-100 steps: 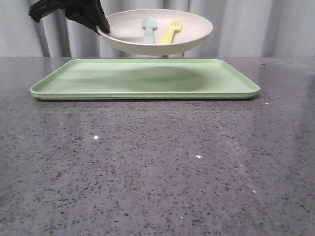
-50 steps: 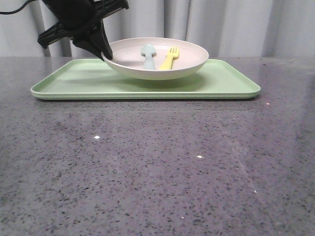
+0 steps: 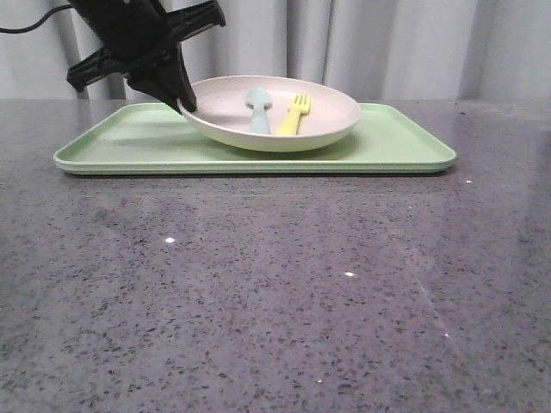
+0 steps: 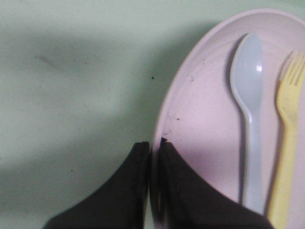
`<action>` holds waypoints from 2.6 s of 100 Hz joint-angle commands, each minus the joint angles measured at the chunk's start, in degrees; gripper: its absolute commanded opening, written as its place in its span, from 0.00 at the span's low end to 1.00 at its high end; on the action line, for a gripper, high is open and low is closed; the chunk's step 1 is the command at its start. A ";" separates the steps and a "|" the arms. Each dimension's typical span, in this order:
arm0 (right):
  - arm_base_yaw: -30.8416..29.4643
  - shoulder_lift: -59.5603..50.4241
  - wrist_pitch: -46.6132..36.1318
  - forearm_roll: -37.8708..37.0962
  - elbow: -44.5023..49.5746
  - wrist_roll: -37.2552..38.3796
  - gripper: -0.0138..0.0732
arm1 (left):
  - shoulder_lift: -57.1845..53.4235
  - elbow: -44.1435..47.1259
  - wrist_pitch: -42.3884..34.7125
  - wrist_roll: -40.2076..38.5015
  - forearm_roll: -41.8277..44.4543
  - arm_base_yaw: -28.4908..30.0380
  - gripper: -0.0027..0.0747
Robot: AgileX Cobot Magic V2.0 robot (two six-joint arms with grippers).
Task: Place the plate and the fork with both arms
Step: 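Lower the plate onto the green tray and open the left gripper, then raise the left gripper away from the plate, then lower the right gripper onto the yellow fork and grasp it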
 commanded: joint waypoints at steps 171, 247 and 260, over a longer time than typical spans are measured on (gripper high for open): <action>22.77 50.05 16.47 -0.68 -51.60 -0.48 0.72 | -65.10 43.90 -6.72 -1.53 16.24 -0.18 0.41; 26.68 83.08 31.53 -0.63 -85.63 11.69 0.72 | -66.03 43.90 -5.83 -1.53 16.24 -0.18 0.41; 26.48 84.51 30.86 -0.68 -85.63 13.66 0.72 | -66.03 43.90 -5.83 -1.53 16.24 -0.18 0.41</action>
